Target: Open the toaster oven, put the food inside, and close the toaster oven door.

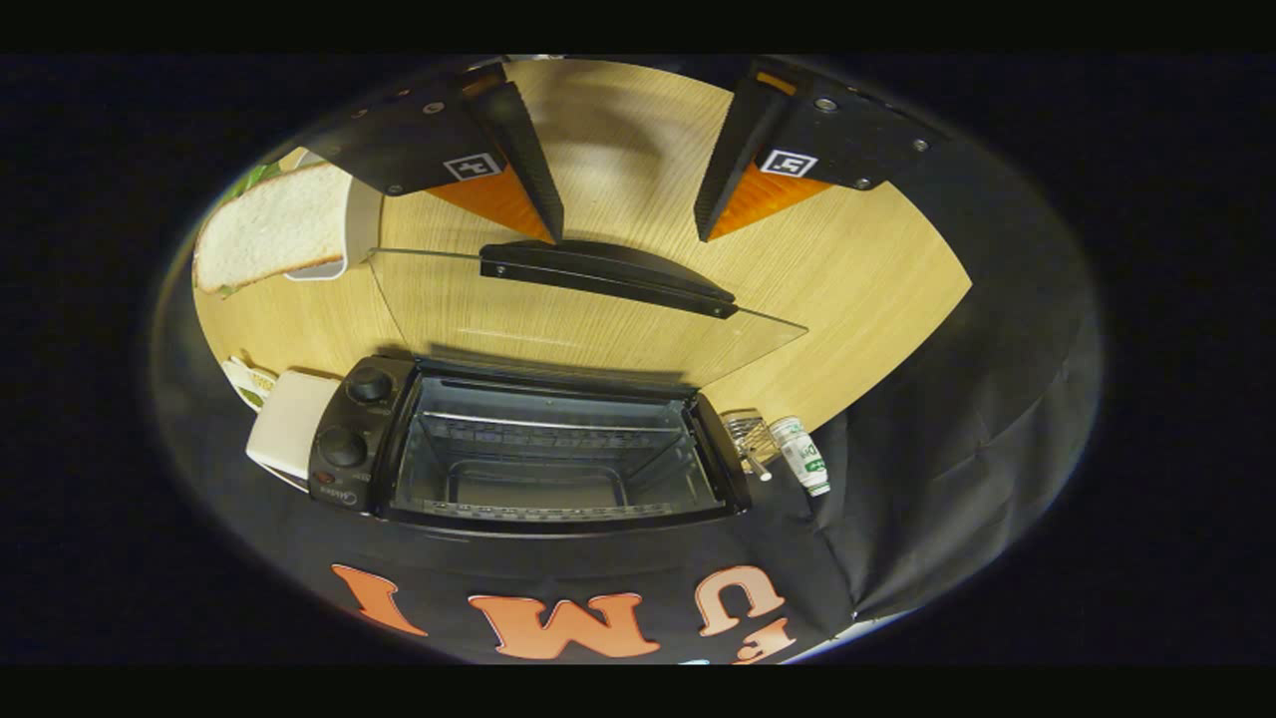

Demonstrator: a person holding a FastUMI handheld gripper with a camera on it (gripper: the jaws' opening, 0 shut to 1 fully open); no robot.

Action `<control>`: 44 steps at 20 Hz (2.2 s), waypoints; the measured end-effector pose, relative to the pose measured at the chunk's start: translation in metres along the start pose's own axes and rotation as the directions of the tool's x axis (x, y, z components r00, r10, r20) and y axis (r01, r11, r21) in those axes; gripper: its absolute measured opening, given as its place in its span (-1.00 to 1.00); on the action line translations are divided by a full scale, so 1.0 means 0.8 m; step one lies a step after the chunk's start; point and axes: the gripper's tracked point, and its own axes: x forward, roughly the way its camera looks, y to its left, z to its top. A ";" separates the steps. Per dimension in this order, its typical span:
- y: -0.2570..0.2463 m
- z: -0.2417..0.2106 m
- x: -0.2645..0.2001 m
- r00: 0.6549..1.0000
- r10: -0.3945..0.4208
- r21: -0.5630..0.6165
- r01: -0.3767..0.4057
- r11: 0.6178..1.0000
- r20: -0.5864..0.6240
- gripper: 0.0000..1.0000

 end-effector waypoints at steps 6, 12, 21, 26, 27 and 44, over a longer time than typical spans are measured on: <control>-0.021 0.008 0.007 0.999 -0.038 0.002 0.038 0.999 -0.023 0.62; -0.018 0.025 0.012 0.999 -0.018 0.115 0.022 0.993 -0.038 0.69; 0.004 0.243 -0.043 0.927 -0.021 -0.114 0.069 0.991 0.375 0.69; -0.019 0.193 0.005 0.958 -0.074 -0.042 0.089 0.995 0.276 0.71; -0.021 0.188 0.006 0.961 -0.081 -0.040 0.095 0.995 0.265 0.71; -0.053 0.038 0.062 0.999 -0.048 0.122 0.045 0.992 0.021 0.58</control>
